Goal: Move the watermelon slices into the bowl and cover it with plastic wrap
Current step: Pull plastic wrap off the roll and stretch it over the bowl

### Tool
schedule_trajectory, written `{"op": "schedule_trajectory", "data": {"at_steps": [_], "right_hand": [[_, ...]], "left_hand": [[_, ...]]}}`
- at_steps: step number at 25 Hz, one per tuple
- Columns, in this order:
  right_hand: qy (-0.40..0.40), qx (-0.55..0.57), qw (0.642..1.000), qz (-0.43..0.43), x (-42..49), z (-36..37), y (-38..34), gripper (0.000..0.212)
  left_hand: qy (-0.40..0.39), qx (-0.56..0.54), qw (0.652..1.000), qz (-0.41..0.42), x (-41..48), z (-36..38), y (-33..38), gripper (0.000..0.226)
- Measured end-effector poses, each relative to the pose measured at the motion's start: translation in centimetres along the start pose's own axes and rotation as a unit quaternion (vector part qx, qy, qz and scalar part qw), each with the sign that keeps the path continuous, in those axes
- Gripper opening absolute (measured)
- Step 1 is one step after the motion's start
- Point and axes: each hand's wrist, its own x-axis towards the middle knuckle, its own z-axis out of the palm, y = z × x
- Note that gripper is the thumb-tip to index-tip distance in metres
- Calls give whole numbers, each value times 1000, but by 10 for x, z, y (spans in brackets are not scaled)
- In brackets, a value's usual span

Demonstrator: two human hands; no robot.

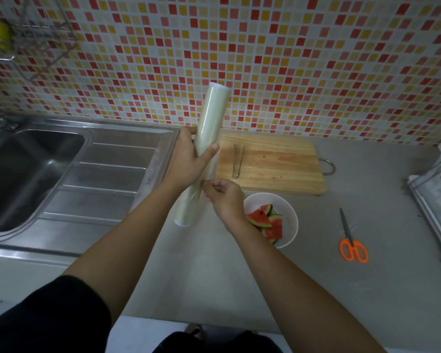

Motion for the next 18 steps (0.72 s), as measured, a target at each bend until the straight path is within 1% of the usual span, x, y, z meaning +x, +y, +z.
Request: {"op": "schedule_trajectory", "data": {"at_steps": [3, 4, 5, 6, 7, 8, 10, 12, 15, 18], "right_hand": [[0, -103, 995, 0, -1, -2, 2, 15], [-6, -105, 994, 14, -1, -3, 2, 14], [-15, -67, 997, 43, 0, -2, 2, 11], [-22, 6, 996, 88, 0, 1, 1, 11], [-25, 92, 986, 138, 0, 4, -2, 14], [-19, 177, 969, 174, 0, 8, -5, 17], [-7, 274, 941, 197, 2, 13, -8, 21], [-6, 309, 930, 201, 3, 12, -9, 19], [-2, 314, 926, 210, 4, 7, -8, 15], [26, 266, 944, 192, 5, 6, -5, 20]], "left_hand": [[-13, -12, 1000, -11, 6, 1, -3, 53], [-19, -10, 1000, -12, 9, 1, -4, 53], [-17, -2, 1000, -7, 10, 2, -6, 53], [-12, 7, 1000, 0, 10, 4, -8, 53], [-8, 5, 1000, 5, 9, 6, -9, 53], [-10, -13, 1000, 4, 9, 8, -10, 53], [-25, -60, 998, -12, 7, 13, -11, 53], [-35, -74, 996, -23, 7, 14, -10, 54], [-40, -76, 996, -25, 8, 16, -9, 57], [-29, -89, 995, -43, 7, 18, -8, 56]]}}
